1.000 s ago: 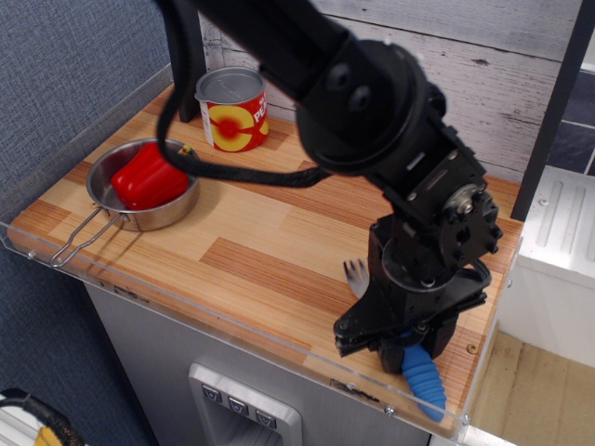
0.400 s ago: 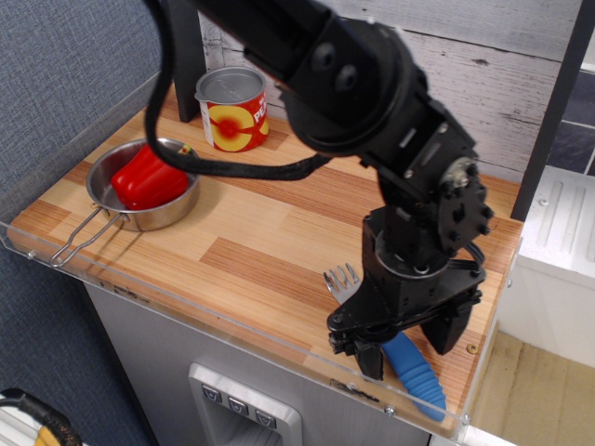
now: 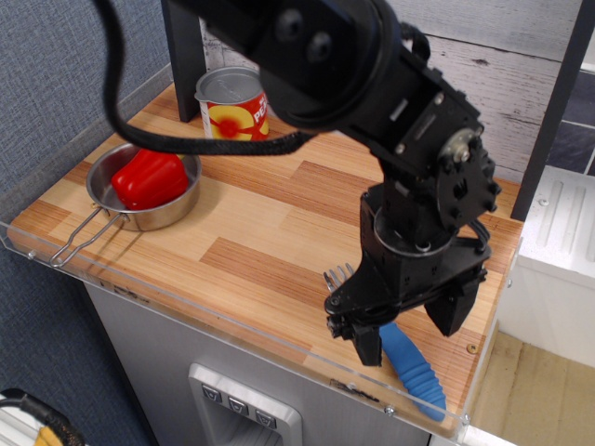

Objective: Put blue fork with handle towards front right counter corner

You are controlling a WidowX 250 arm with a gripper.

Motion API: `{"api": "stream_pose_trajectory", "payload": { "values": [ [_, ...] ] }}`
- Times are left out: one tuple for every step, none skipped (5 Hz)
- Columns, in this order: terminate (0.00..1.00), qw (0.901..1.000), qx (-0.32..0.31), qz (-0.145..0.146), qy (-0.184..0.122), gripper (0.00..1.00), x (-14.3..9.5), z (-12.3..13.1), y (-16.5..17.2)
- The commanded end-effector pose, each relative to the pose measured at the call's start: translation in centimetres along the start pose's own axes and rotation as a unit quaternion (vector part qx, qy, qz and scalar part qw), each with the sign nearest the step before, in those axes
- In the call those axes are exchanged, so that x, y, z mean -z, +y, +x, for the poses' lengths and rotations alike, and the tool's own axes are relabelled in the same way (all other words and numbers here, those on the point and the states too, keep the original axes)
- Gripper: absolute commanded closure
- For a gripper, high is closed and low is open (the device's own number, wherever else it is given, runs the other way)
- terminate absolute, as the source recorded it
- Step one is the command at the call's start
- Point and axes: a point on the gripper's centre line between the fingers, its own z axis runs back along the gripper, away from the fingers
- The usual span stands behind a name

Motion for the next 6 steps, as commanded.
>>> {"api": "stream_pose_trajectory", "payload": {
  "values": [
    [0.0, 0.9988, 0.048, -0.002, -0.01, 0.0, -2.8, 2.5, -0.7],
    [0.0, 0.992, 0.126, 0.0, -0.004, 0.0, -3.5, 3.6, -1.8],
    [0.0, 0.9831, 0.183, -0.001, -0.014, 0.0, -3.8, 4.4, -2.3],
    [0.0, 0.9723, 0.231, 0.01, -0.032, 0.0, -4.1, 5.4, -2.9],
    [0.0, 0.9785, 0.201, -0.001, -0.048, 0.0, -4.7, 7.9, -1.4],
    [0.0, 0.9827, 0.18, 0.011, -0.039, 0.0, -3.9, 11.1, -1.3]
  ]
}}
